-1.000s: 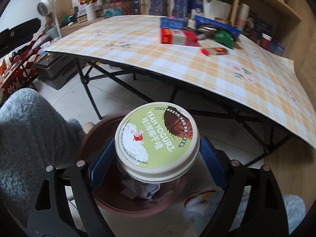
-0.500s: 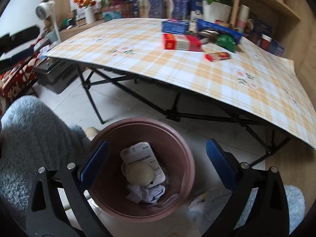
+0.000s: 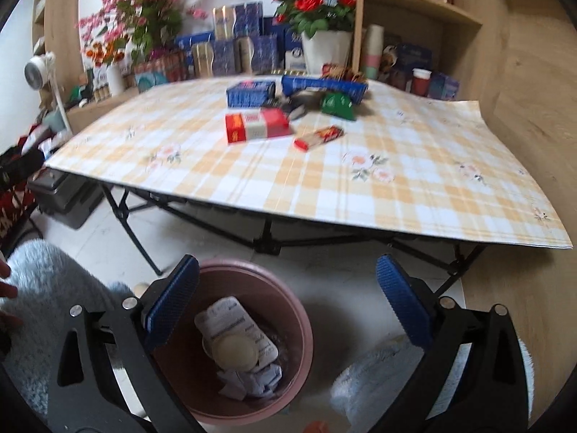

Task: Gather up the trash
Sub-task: 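Move both tools back up to the remaining trash on the table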

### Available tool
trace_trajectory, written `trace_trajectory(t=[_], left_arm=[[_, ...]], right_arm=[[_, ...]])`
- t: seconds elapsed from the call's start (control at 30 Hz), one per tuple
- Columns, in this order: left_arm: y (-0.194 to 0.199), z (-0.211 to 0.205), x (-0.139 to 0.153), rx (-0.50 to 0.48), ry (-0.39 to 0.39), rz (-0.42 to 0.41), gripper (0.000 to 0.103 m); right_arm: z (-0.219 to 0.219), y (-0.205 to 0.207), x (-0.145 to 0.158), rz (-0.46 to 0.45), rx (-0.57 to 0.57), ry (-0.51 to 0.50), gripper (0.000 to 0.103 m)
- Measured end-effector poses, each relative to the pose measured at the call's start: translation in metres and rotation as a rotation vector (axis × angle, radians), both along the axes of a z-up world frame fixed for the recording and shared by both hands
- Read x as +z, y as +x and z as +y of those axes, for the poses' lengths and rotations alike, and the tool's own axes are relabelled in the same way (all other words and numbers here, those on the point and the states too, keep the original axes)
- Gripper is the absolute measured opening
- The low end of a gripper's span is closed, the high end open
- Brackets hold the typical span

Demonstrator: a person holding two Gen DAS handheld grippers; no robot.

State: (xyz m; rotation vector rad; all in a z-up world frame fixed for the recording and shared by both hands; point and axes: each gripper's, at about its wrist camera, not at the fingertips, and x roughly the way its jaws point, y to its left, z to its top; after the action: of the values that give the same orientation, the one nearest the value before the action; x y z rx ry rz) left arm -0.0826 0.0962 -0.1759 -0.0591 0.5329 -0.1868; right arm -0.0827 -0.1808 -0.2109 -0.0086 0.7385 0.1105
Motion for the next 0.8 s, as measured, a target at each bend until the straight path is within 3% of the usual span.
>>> trace_trajectory(t=[0.37, 0.47, 0.53, 0.63, 0.8], left_arm=[[0.005, -0.005, 0.003, 0.002, -0.022, 0.009, 0.097], [0.019, -0.005, 0.001, 0.008, -0.036, 0.084, 0.097], [0.027, -0.009, -0.001, -0.014, -0.044, 0.116, 0.097], [0.039, -0.026, 0.000, -0.048, 0.020, 0.088, 0.097], [0.080, -0.049, 0.003, -0.176, -0.005, 0.119, 0.096]], right_arm=[[-0.027, -0.002, 0.022, -0.028, -0.028, 0.109, 0.097], [-0.045, 0.000, 0.031, -0.044, -0.060, 0.151, 0.097], [-0.056, 0.004, 0.034, -0.049, -0.053, 0.160, 0.097], [-0.068, 0.015, 0.039, -0.058, -0.075, 0.123, 0.097], [-0.093, 0.041, 0.046, -0.041, -0.111, 0.221, 0.097]])
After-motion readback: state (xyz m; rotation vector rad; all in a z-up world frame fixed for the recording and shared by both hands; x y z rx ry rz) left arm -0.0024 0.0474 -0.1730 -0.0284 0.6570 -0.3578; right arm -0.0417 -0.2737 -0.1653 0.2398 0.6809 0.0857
